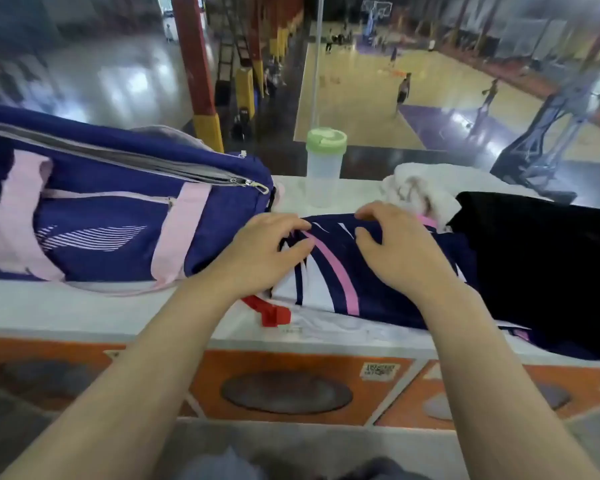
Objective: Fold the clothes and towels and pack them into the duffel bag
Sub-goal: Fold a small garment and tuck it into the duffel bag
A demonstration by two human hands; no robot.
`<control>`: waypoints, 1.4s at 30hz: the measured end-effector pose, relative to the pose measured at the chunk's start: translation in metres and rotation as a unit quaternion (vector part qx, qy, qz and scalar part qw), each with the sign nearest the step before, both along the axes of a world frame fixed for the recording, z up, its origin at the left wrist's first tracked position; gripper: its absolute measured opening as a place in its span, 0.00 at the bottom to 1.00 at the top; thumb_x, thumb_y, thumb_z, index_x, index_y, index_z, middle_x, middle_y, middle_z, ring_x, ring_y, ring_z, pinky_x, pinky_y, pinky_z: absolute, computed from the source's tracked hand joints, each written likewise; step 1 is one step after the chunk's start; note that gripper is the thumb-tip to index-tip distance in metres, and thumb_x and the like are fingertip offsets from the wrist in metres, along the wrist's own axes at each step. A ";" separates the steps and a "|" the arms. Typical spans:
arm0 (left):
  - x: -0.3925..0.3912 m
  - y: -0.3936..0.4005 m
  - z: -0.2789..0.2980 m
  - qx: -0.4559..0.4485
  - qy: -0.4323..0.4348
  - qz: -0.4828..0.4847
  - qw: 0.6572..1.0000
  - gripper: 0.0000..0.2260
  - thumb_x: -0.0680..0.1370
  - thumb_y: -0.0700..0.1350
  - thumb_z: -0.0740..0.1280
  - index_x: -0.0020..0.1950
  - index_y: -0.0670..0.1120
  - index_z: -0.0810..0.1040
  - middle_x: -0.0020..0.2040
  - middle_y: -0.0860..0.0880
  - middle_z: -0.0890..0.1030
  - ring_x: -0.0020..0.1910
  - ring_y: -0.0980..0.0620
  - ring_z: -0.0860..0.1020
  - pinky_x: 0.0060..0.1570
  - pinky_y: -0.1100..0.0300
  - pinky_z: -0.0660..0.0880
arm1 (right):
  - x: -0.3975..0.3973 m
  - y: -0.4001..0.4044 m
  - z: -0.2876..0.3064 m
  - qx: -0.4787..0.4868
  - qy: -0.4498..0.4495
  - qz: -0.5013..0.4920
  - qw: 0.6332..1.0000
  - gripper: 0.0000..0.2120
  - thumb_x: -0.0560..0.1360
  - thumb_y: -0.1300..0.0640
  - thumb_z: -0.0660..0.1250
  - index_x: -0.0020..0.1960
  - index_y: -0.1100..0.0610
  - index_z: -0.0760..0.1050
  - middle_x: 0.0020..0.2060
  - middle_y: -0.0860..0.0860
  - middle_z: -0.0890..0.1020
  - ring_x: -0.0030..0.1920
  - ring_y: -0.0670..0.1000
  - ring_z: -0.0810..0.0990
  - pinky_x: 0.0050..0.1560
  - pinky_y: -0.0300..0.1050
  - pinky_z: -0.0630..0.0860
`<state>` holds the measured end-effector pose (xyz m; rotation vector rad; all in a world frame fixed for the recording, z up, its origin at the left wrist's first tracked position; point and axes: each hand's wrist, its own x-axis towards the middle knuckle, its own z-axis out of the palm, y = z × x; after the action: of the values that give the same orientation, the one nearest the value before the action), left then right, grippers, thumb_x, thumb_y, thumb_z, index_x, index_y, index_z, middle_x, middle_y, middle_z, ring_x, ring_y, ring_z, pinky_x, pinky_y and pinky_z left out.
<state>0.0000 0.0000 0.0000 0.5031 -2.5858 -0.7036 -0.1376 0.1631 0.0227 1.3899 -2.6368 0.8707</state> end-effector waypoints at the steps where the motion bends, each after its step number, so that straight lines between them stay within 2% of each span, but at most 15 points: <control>1: 0.003 0.007 0.000 0.017 -0.030 -0.007 0.999 0.17 0.80 0.52 0.62 0.67 0.49 0.75 0.64 0.52 0.77 0.64 0.52 0.71 0.66 0.54 0.67 | 0.004 0.004 -0.001 0.009 -0.014 -0.013 1.000 0.14 0.78 0.54 0.61 0.63 0.53 0.74 0.58 0.49 0.79 0.58 0.52 0.76 0.58 0.48 0.73; 4: 0.008 0.023 -0.004 0.053 -0.094 -0.010 0.994 0.18 0.80 0.53 0.62 0.69 0.52 0.71 0.68 0.52 0.74 0.67 0.51 0.70 0.65 0.57 0.66 | 0.019 0.012 -0.005 0.073 -0.034 -0.031 0.996 0.14 0.78 0.54 0.61 0.62 0.54 0.74 0.58 0.51 0.79 0.57 0.54 0.76 0.59 0.53 0.74; 6: 0.003 0.030 -0.008 0.069 -0.100 0.038 0.992 0.19 0.79 0.54 0.62 0.69 0.55 0.71 0.68 0.52 0.74 0.67 0.49 0.71 0.66 0.52 0.68 | 0.028 0.012 -0.012 0.104 -0.024 -0.044 0.993 0.13 0.77 0.54 0.61 0.61 0.55 0.74 0.57 0.53 0.79 0.56 0.55 0.76 0.57 0.53 0.74; 9: -0.003 0.053 -0.016 0.006 -0.118 0.144 0.983 0.19 0.80 0.52 0.58 0.71 0.56 0.68 0.74 0.50 0.67 0.73 0.44 0.61 0.72 0.44 0.59 | 0.044 0.008 -0.022 0.077 -0.026 -0.078 0.994 0.14 0.78 0.56 0.60 0.62 0.57 0.74 0.57 0.55 0.79 0.57 0.58 0.77 0.60 0.53 0.72; 11: 0.003 0.073 -0.026 -0.050 -0.059 0.170 0.982 0.18 0.81 0.48 0.58 0.72 0.55 0.68 0.76 0.50 0.63 0.76 0.45 0.55 0.73 0.43 0.53 | 0.055 0.006 -0.030 0.067 -0.019 -0.097 0.993 0.16 0.78 0.55 0.59 0.64 0.58 0.73 0.60 0.55 0.78 0.62 0.59 0.75 0.68 0.56 0.66; 14: 0.013 0.077 -0.029 -0.018 -0.025 0.079 0.996 0.18 0.82 0.53 0.58 0.72 0.54 0.70 0.77 0.50 0.63 0.76 0.46 0.57 0.73 0.47 0.54 | 0.062 0.013 -0.035 0.041 -0.030 -0.080 0.996 0.22 0.79 0.51 0.60 0.71 0.57 0.69 0.68 0.54 0.74 0.68 0.57 0.70 0.70 0.56 0.65; 17: 0.019 0.067 -0.014 0.057 -0.093 0.007 0.994 0.25 0.79 0.59 0.62 0.75 0.55 0.66 0.79 0.50 0.57 0.77 0.46 0.52 0.73 0.49 0.51 | 0.056 0.028 -0.034 0.019 -0.082 -0.026 0.996 0.26 0.76 0.50 0.67 0.71 0.58 0.68 0.68 0.53 0.73 0.67 0.55 0.72 0.68 0.53 0.69; 20: 0.024 0.054 -0.013 0.030 -0.152 -0.033 0.987 0.34 0.75 0.50 0.70 0.77 0.55 0.59 0.80 0.50 0.51 0.78 0.47 0.49 0.74 0.49 0.50 | 0.044 0.043 -0.032 0.065 -0.098 -0.020 0.993 0.32 0.70 0.52 0.72 0.71 0.53 0.68 0.69 0.50 0.72 0.69 0.53 0.69 0.71 0.56 0.64; 23: 0.021 0.042 -0.021 0.034 -0.154 -0.025 0.987 0.37 0.72 0.42 0.70 0.77 0.56 0.59 0.79 0.51 0.53 0.78 0.46 0.51 0.76 0.47 0.52 | 0.034 0.057 -0.029 0.107 -0.080 -0.087 0.987 0.33 0.68 0.60 0.66 0.72 0.49 0.65 0.71 0.47 0.68 0.73 0.55 0.63 0.75 0.60 0.51; 26: 0.019 0.041 -0.021 0.056 -0.065 0.007 0.996 0.28 0.73 0.40 0.68 0.73 0.54 0.68 0.75 0.51 0.65 0.74 0.49 0.61 0.72 0.50 0.61 | 0.032 0.064 -0.025 0.094 -0.067 -0.185 0.976 0.32 0.70 0.62 0.64 0.73 0.50 0.63 0.73 0.51 0.66 0.73 0.58 0.60 0.75 0.61 0.49; 30: 0.020 0.045 -0.018 0.086 0.019 0.095 0.992 0.15 0.76 0.44 0.66 0.63 0.54 0.77 0.66 0.51 0.74 0.65 0.48 0.70 0.62 0.54 0.69 | 0.028 0.075 -0.024 0.083 -0.123 -0.256 0.955 0.31 0.73 0.58 0.65 0.73 0.53 0.60 0.70 0.58 0.66 0.69 0.63 0.63 0.70 0.59 0.62; 34: 0.022 0.051 -0.010 0.120 0.039 0.217 0.968 0.22 0.75 0.54 0.70 0.65 0.47 0.70 0.60 0.46 0.71 0.56 0.46 0.72 0.50 0.57 0.70 | 0.030 0.083 -0.025 -0.005 -0.162 -0.322 0.933 0.34 0.74 0.48 0.69 0.71 0.61 0.59 0.66 0.63 0.67 0.63 0.66 0.69 0.59 0.56 0.70; 37: 0.022 0.054 -0.007 0.162 0.027 0.237 0.958 0.17 0.76 0.58 0.67 0.51 0.45 0.71 0.43 0.50 0.74 0.42 0.50 0.73 0.34 0.59 0.65 | 0.033 0.086 -0.021 -0.061 -0.159 -0.353 0.920 0.35 0.74 0.39 0.67 0.67 0.63 0.60 0.60 0.61 0.71 0.57 0.64 0.74 0.48 0.52 0.70; 39: 0.023 0.055 -0.010 0.140 -0.012 0.215 0.967 0.19 0.77 0.61 0.61 0.41 0.46 0.74 0.35 0.50 0.78 0.37 0.49 0.76 0.32 0.58 0.65 | 0.032 0.084 -0.020 -0.082 -0.186 -0.351 0.914 0.36 0.75 0.37 0.64 0.66 0.65 0.60 0.51 0.57 0.73 0.49 0.59 0.75 0.44 0.49 0.70; 42: 0.023 0.058 -0.008 0.226 -0.022 0.195 0.954 0.20 0.79 0.60 0.58 0.45 0.45 0.78 0.33 0.49 0.84 0.33 0.51 0.78 0.34 0.59 0.69 | 0.031 0.078 -0.022 -0.177 -0.283 -0.344 0.878 0.33 0.74 0.35 0.63 0.63 0.61 0.64 0.47 0.56 0.82 0.43 0.56 0.83 0.42 0.50 0.81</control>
<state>0.0227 0.0583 -0.0079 1.1432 -2.2492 -1.1460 -0.1069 0.2416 0.0003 0.0594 -2.7706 1.6752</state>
